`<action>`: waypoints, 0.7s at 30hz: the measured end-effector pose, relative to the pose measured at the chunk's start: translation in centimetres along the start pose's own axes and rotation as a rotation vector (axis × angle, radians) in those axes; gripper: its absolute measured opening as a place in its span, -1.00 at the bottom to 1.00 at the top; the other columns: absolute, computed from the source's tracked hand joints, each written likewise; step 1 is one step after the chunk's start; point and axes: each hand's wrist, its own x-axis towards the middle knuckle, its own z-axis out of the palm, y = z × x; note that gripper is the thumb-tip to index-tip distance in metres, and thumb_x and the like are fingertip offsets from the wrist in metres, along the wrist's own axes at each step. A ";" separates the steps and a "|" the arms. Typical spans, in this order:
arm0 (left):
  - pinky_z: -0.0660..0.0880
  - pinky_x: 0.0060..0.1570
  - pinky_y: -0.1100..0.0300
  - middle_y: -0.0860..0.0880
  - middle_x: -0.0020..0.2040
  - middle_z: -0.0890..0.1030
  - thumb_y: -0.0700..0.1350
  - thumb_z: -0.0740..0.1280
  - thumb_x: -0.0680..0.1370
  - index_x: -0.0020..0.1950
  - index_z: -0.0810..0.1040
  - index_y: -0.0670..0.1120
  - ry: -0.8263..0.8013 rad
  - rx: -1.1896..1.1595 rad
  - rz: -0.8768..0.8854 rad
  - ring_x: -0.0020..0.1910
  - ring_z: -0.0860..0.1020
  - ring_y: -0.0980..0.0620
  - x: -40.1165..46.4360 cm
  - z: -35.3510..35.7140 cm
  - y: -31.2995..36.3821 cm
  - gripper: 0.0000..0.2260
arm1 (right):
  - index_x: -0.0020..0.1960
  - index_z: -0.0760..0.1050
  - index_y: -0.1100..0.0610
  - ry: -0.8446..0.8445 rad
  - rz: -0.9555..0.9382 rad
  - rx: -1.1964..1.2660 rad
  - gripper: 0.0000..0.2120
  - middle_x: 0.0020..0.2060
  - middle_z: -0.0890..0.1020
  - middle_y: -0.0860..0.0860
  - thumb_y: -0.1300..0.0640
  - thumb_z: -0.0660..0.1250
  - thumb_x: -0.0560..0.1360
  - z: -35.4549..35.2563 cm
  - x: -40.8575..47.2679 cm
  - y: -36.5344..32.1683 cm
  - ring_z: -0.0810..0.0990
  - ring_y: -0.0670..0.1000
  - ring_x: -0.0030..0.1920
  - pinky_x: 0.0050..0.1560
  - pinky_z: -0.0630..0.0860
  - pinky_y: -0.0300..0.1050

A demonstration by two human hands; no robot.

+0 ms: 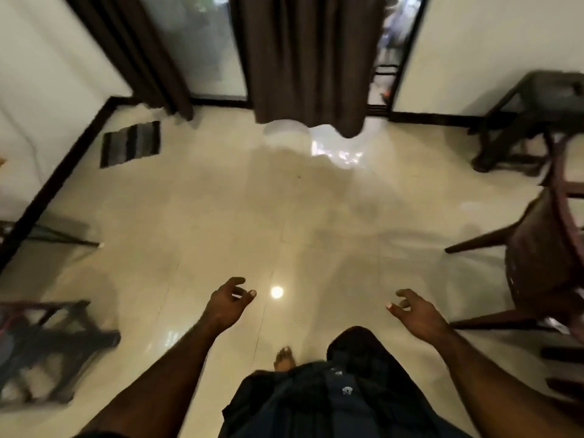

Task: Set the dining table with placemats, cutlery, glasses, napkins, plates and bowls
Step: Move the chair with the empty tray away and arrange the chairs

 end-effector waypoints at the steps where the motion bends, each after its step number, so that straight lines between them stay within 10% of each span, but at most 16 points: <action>1: 0.55 -0.03 0.15 0.05 0.10 0.68 0.17 0.47 0.57 0.38 0.54 0.07 -0.042 0.054 0.042 0.03 0.65 0.09 3.3 -0.1 3.3 -0.58 | 0.39 0.48 0.04 0.042 0.045 0.060 -0.51 0.11 0.65 0.08 -0.17 0.43 0.57 -0.9 0.9 0.4 0.63 0.10 0.12 0.12 0.48 -0.09; 11: 0.47 -0.05 0.17 -0.01 0.21 0.62 0.17 0.47 0.57 0.46 0.50 0.04 -0.213 0.295 0.209 0.11 0.62 -0.02 24.7 9.6 32.0 -0.50 | 0.43 0.46 0.09 0.085 0.225 0.269 -0.44 0.30 0.59 0.19 -0.16 0.45 0.55 -13.2 15.5 2.7 0.58 0.11 0.29 0.18 0.43 -0.18; 17: 0.47 -0.02 0.15 -0.01 0.24 0.61 0.13 0.48 0.58 0.46 0.49 0.06 -0.307 0.335 0.307 0.11 0.62 -0.03 31.1 16.3 47.4 -0.52 | 0.52 0.37 0.05 0.140 0.060 0.186 -0.08 0.39 0.53 0.11 -0.56 0.21 0.39 -28.2 25.2 -0.6 0.55 0.08 0.34 0.32 0.48 -0.08; 21: 0.52 -0.06 0.13 -0.02 0.21 0.62 0.11 0.50 0.57 0.43 0.50 0.07 -0.352 0.389 0.391 0.10 0.62 -0.03 37.3 21.1 57.3 -0.54 | 0.54 0.34 0.01 0.254 -0.015 0.183 -0.32 0.39 0.51 0.10 -0.33 0.33 0.56 -38.1 31.7 -4.1 0.60 0.09 0.25 0.28 0.50 -0.06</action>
